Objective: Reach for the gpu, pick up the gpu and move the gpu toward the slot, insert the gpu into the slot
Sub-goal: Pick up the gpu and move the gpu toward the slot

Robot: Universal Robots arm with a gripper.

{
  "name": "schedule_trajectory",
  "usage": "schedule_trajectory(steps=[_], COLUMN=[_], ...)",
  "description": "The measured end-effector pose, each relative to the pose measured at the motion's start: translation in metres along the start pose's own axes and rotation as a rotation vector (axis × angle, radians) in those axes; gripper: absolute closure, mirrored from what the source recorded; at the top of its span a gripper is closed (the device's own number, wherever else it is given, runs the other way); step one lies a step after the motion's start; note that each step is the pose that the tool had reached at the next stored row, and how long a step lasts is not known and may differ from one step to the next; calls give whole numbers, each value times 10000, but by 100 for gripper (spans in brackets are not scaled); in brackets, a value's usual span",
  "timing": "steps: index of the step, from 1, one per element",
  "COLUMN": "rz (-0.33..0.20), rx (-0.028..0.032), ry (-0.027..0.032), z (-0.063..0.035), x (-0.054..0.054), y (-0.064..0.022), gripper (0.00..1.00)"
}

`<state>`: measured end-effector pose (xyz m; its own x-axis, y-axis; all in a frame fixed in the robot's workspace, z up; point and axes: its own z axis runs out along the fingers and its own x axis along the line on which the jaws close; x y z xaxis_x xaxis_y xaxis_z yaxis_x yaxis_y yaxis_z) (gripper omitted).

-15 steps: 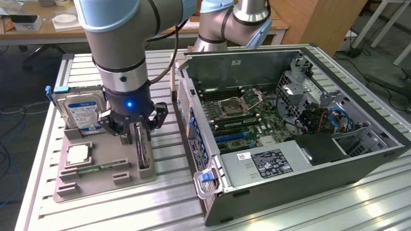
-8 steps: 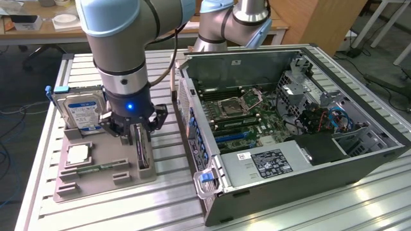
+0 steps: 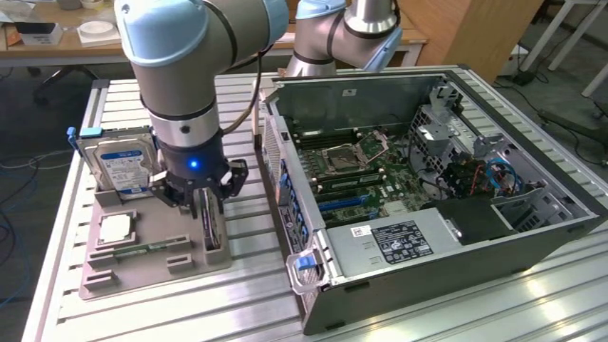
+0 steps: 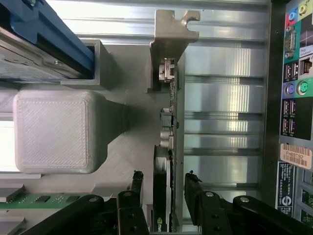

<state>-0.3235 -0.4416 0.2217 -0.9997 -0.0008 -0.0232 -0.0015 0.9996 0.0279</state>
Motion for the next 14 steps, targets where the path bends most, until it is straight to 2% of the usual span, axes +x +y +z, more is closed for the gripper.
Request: schedule_trajectory(steps=[7,14], rz=[-1,-1], rx=[0,0], ry=[0,0], z=[19,21], x=[1,0], y=[2,41], gripper=[53,53])
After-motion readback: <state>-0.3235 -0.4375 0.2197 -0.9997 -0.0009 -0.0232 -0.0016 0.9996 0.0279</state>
